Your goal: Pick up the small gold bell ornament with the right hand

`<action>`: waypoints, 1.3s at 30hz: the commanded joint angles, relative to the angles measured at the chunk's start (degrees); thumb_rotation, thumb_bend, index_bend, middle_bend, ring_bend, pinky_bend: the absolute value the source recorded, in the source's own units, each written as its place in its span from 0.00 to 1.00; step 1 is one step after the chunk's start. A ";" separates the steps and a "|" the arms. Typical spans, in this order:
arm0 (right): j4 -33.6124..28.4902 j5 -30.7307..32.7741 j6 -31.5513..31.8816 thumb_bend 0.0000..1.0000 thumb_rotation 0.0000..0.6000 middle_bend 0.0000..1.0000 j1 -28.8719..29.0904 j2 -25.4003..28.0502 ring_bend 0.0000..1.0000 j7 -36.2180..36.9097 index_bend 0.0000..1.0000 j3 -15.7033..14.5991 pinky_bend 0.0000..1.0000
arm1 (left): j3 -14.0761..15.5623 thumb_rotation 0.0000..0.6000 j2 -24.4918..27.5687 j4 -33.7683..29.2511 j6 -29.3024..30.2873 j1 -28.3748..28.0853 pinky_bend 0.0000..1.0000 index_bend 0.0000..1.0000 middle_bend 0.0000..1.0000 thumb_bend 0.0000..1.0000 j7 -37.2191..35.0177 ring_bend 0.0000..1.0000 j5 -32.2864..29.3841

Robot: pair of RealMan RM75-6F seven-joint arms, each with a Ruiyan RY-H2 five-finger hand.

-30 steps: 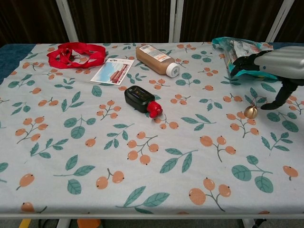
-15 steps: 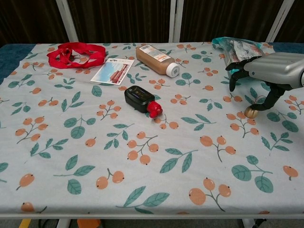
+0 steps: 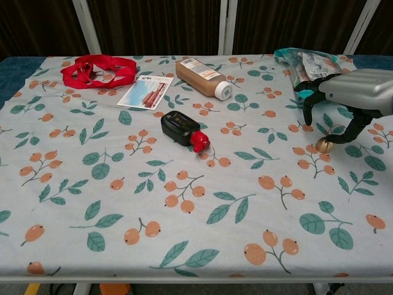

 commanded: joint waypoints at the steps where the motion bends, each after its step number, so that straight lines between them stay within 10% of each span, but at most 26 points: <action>1: 0.10 0.03 0.24 0.24 1.00 0.00 0.03 -0.10 0.00 -0.01 0.43 -0.15 0.00 | 0.01 1.00 -0.02 0.05 -0.07 -0.01 0.04 0.09 0.03 0.00 -0.03 0.00 -0.03; 39: 0.05 0.99 0.90 0.27 1.00 0.00 0.47 -0.05 0.00 0.00 0.52 -1.88 0.00 | 0.08 1.00 0.08 0.47 -0.61 0.05 0.04 0.09 0.03 0.00 -1.02 0.00 -0.28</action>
